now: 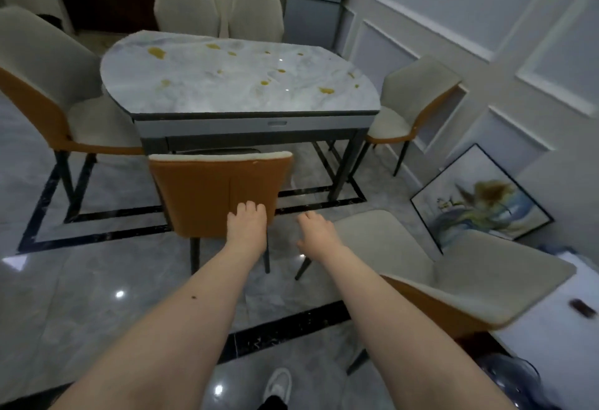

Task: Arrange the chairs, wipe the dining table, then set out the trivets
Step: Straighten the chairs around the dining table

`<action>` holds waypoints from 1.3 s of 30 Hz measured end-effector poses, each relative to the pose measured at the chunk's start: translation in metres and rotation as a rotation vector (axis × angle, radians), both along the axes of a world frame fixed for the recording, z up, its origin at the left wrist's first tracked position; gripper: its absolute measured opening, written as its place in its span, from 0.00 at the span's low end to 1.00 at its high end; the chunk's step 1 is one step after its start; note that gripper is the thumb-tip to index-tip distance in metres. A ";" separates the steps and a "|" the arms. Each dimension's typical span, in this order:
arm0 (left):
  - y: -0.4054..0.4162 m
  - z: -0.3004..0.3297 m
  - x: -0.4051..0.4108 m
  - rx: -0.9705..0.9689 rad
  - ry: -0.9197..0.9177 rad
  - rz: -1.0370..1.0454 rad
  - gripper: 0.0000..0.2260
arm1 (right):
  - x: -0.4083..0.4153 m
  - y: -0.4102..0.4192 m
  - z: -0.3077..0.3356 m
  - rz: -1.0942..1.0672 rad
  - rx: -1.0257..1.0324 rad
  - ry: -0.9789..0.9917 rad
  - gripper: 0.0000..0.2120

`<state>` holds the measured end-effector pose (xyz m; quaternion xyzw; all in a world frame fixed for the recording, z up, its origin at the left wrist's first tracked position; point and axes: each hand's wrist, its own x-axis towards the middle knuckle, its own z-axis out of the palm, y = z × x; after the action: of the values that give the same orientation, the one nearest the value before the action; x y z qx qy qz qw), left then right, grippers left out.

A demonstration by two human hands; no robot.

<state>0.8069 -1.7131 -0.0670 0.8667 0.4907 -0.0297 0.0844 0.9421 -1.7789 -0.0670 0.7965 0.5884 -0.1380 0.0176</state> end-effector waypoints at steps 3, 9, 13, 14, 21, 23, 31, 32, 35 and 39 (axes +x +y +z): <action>-0.045 0.003 0.024 -0.025 0.009 -0.094 0.19 | 0.019 -0.064 0.007 -0.086 0.019 0.019 0.23; -0.154 0.007 0.100 -0.100 0.012 -0.318 0.18 | 0.075 -0.186 0.026 -0.309 0.046 0.100 0.25; -0.221 0.014 0.154 -0.099 -0.017 -0.414 0.17 | 0.113 -0.263 0.030 -0.395 0.079 0.054 0.24; -0.239 0.016 0.166 -0.102 -0.025 -0.425 0.17 | 0.123 -0.284 0.030 -0.413 0.087 0.047 0.24; -0.359 0.015 0.245 -0.040 -0.043 -0.492 0.18 | 0.200 -0.419 0.029 -0.504 0.083 0.054 0.22; -0.384 0.013 0.259 0.003 -0.054 -0.518 0.19 | 0.221 -0.444 0.031 -0.519 0.084 0.074 0.22; -0.395 0.016 0.303 0.047 -0.025 -0.462 0.20 | 0.274 -0.449 0.032 -0.454 0.116 0.082 0.22; -0.392 0.015 0.310 0.049 -0.029 -0.450 0.20 | 0.279 -0.445 0.031 -0.431 0.122 0.068 0.21; -0.384 0.010 0.333 0.028 -0.055 -0.419 0.19 | 0.296 -0.433 0.030 -0.372 0.118 0.036 0.21; -0.376 -0.004 0.358 0.013 -0.096 -0.375 0.20 | 0.325 -0.416 0.027 -0.319 0.091 0.004 0.23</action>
<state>1.1648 -2.0886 -0.0707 0.9439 0.3161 -0.0002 0.0951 1.2666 -2.1953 -0.0396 0.8796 0.4600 -0.1138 -0.0420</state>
